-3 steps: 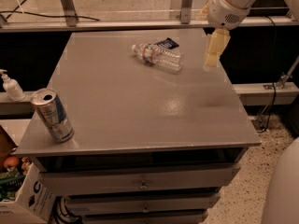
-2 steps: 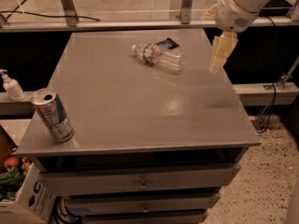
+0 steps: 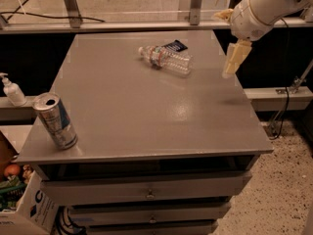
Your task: Move rxbar blueberry near redbull can
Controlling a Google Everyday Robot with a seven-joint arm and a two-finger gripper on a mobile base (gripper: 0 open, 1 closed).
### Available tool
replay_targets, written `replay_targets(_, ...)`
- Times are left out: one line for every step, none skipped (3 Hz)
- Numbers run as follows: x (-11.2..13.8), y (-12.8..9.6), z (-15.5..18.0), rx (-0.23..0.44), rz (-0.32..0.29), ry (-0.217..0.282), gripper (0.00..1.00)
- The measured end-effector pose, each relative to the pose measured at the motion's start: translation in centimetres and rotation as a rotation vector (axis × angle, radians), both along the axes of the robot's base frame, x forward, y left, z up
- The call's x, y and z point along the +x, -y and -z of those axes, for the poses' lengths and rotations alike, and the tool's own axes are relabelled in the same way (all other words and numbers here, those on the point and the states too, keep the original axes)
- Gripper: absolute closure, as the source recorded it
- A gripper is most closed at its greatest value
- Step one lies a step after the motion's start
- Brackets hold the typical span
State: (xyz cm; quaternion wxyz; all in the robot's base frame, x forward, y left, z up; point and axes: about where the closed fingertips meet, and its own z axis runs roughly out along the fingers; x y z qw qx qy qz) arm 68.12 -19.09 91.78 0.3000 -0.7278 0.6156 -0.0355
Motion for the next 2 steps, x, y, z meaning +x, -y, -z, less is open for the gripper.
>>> replay_targets(3.0, 1.1, 0.3, 0.011, -0.013, 0.085, 0.0)
replay_targets(6.1, 1.0, -0.3, 0.032, -0.014, 0.166, 0.0)
